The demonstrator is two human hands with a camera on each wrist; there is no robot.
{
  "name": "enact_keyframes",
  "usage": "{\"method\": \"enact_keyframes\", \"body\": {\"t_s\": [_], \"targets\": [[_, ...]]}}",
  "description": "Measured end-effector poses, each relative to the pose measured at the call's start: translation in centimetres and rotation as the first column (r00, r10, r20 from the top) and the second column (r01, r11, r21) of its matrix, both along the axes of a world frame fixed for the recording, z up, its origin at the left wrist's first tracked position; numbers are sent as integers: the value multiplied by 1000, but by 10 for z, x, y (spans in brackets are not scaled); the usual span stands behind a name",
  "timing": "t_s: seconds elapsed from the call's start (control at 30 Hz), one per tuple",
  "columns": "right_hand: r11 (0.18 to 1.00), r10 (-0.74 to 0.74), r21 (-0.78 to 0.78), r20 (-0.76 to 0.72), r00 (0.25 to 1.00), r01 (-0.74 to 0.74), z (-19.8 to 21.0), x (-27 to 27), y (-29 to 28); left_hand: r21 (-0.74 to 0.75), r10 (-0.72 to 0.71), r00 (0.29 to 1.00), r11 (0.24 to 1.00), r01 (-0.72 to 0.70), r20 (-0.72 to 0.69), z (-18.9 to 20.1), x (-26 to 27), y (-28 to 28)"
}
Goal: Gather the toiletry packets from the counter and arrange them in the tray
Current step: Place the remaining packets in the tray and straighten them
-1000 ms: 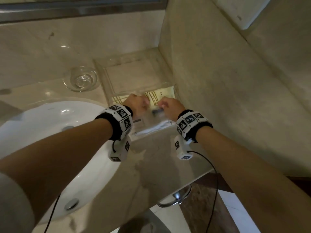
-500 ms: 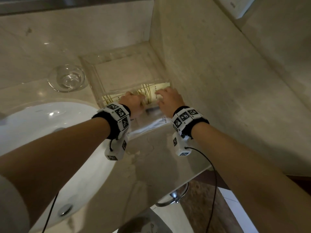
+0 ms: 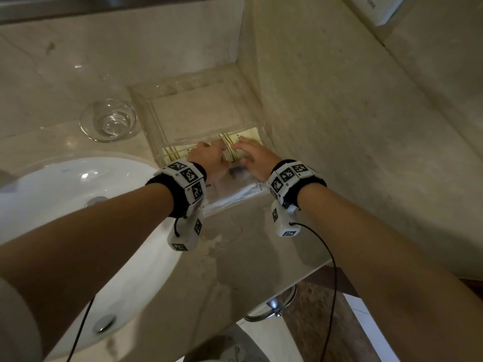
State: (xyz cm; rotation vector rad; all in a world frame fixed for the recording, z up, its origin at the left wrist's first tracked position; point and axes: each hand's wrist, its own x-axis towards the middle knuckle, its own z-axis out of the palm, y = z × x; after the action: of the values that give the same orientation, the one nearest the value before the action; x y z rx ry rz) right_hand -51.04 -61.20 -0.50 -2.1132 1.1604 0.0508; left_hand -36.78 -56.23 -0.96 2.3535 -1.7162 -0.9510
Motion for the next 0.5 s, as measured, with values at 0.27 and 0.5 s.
{"method": "enact_keyframes", "body": {"t_s": [0.27,0.5], "targets": [[952,-215,-184,159,964,243,8,-13,6,1,26,999,1000,-26,-27,5,-8,-1],[968,-244,4,225,943,249,17,16,19,-106,-14,994,994,2,-107,21,12,15]]}}
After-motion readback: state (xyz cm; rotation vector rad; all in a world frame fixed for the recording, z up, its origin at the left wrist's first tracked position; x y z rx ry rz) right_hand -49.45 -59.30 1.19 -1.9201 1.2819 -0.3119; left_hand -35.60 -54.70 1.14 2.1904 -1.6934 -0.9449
